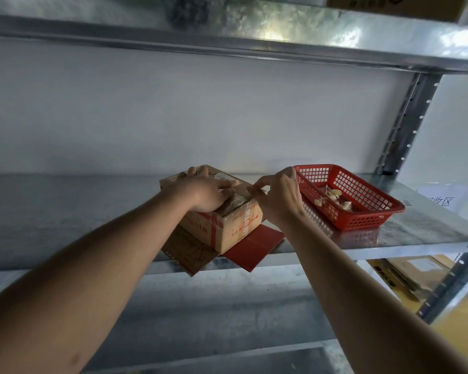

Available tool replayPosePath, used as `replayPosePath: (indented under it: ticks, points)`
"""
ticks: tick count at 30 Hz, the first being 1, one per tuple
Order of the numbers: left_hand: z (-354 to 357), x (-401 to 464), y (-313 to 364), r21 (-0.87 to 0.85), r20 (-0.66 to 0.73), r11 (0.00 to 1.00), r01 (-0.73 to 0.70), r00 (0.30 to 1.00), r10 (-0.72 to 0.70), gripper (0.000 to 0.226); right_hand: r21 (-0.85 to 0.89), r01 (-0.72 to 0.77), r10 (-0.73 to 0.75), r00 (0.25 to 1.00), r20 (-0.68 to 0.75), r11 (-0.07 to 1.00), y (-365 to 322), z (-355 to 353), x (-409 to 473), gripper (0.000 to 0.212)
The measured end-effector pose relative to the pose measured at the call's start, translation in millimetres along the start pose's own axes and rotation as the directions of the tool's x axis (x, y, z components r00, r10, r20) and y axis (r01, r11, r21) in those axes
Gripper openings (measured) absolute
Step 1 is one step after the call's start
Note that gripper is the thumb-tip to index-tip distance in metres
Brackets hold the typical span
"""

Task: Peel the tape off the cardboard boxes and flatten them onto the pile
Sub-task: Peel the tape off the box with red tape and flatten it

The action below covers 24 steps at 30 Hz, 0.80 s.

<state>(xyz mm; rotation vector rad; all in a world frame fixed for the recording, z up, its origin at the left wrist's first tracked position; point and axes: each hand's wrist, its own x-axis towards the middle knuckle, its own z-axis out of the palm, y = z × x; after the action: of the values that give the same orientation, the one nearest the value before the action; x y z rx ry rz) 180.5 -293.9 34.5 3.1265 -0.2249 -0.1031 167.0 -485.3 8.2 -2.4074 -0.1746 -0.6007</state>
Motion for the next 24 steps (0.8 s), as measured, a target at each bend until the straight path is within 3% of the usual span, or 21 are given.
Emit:
replayPosePath:
  ticks: [3, 5, 9, 12, 15, 20, 24]
  points:
    - [1.5, 1.0, -0.3, 0.004, -0.001, 1.000, 0.010, 1.000, -0.010, 0.048, -0.016, 0.028, -0.028, 1.000, 0.006, 0.999, -0.8, -3.7, 2.9, 0.029]
    - [2.0, 2.5, 0.5, 0.012, -0.003, 1.000, 0.005, 1.000, -0.005, 0.048, -0.053, 0.113, -0.113, 0.994, 0.014, 0.992, -1.7, -7.4, 2.1, 0.017]
    - [2.1, 3.3, 0.9, 0.014, -0.006, 1.000, 0.009, 1.000, -0.009, 0.049, -0.085, 0.120, -0.102, 0.977, 0.187, 0.989, -4.6, -13.5, 2.4, 0.022]
    - [2.6, 1.8, 0.7, 0.009, 0.000, 1.000, 0.008, 1.000, -0.008, 0.049, -0.040, 0.064, -0.057, 0.986, 0.156, 0.997, -8.4, -14.5, 4.5, 0.016]
    - [1.4, 0.5, 0.8, -0.003, 0.000, 1.000, 0.024, 1.000, -0.024, 0.050, -0.074, 0.106, -0.097, 0.988, 0.118, 0.992, -14.0, -11.7, -0.2, 0.008]
    - [1.8, 2.1, 0.8, -0.056, -0.005, 0.998, 0.040, 0.999, -0.040, 0.047, 0.050, 0.198, -0.204, 0.963, 0.179, 0.979, -11.5, -19.1, -9.0, 0.005]
    - [7.2, 4.3, 0.5, -0.058, -0.022, 0.998, 0.019, 1.000, -0.020, 0.050, 0.234, 0.089, -0.143, 0.964, 0.223, 0.968, -4.3, -19.0, -14.1, 0.022]
